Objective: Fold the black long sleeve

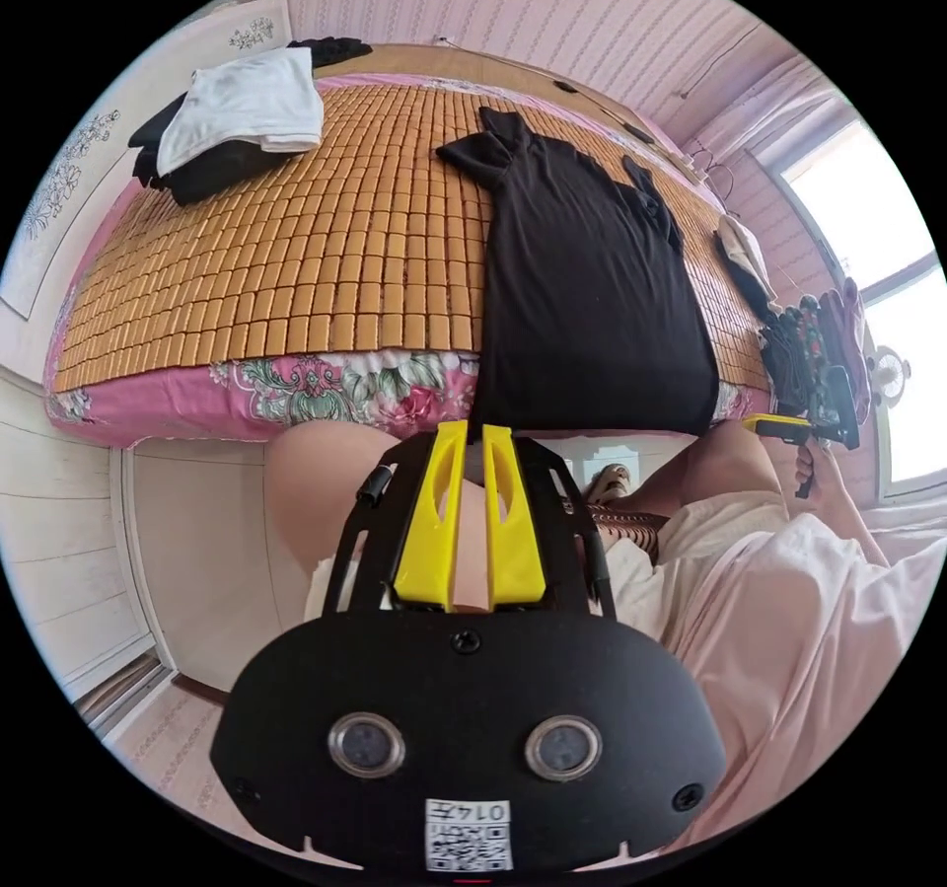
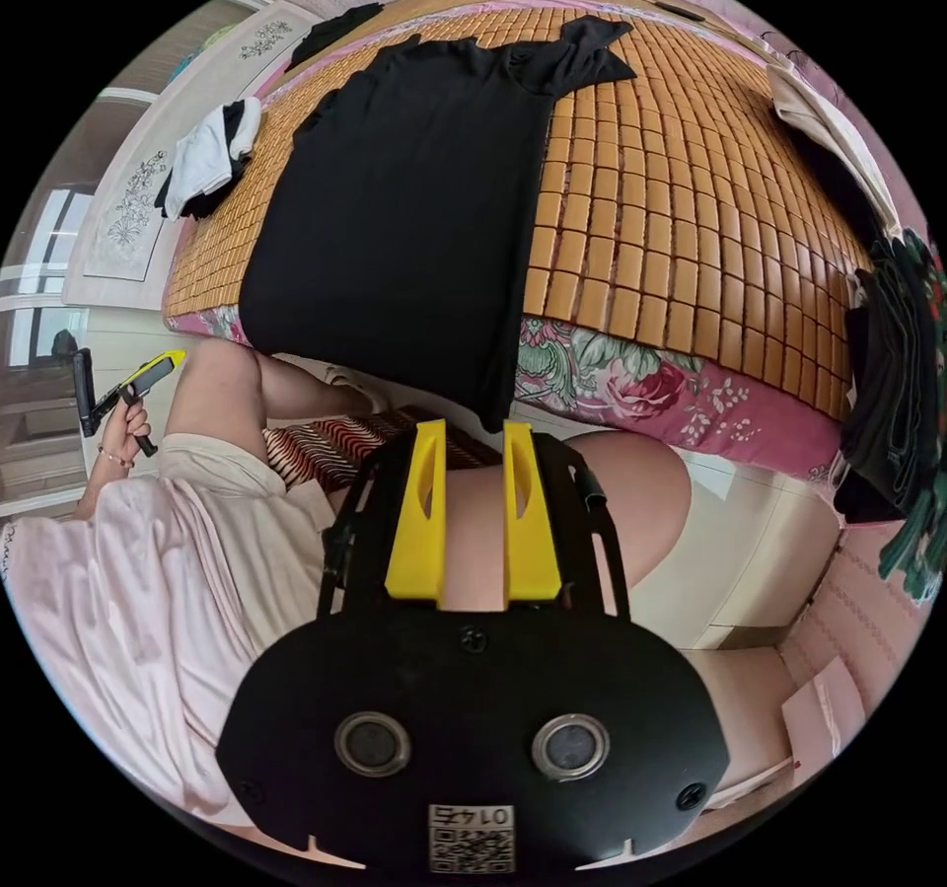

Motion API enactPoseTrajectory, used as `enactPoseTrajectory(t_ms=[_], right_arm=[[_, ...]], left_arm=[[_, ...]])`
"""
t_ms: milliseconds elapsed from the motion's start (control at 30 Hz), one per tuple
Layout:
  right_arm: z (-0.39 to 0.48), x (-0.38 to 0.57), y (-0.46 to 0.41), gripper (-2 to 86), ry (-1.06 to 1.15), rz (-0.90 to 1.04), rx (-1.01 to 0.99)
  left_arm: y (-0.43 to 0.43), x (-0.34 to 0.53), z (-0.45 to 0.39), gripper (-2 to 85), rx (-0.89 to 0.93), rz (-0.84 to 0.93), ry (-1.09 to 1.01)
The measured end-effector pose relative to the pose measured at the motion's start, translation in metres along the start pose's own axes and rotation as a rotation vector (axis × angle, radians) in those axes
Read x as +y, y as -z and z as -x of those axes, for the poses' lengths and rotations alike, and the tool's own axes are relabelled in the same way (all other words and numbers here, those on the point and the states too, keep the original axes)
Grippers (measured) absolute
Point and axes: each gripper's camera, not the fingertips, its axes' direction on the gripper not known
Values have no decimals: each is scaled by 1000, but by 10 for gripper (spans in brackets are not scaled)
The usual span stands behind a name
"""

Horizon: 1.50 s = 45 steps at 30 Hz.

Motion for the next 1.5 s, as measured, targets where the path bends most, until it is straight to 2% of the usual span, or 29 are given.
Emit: enactPoseTrajectory(t_ms=[233,433,500,633,700,733,833,900,967,1100,1200,1367,1500], right_arm=[[-23,-44,38,90,0,-134,58],[-52,-191,62,85,55,-252,73],[-71,-261,60,94,6,-270,91],[-96,-336,42,101,-84,-301,19],[-106,-357,20,45,-140,-244,15],[-109,-356,17,31,-153,-234,10],[-119,-301,46,11,-246,-431,-33],[-117,-220,78,10,-322,-533,40],[-117,-161,88,11,-414,-503,96],[-119,-68,74,20,-556,-283,113],[-119,-56,72,37,-540,-256,143],[-137,-79,69,88,-559,-334,97],[-153,-91,49,81,-650,-295,175]], left_arm=[[-20,-91,-23,11,26,-91,-162],[-99,-220,-77,10,150,-95,-331],[-131,-275,-102,11,207,-82,-375],[-165,-341,-137,12,274,-49,-416],[-178,-368,-152,10,298,-32,-430],[-181,-373,-155,10,302,-22,-429],[-191,-393,-163,7,325,24,-425],[-194,-404,-171,5,338,57,-437],[-197,-413,-181,4,321,77,-457],[-220,-440,-213,6,311,136,-510],[-244,-462,-242,11,300,154,-567],[-287,-493,-296,32,287,186,-636],[-324,-511,-337,54,226,227,-690]])
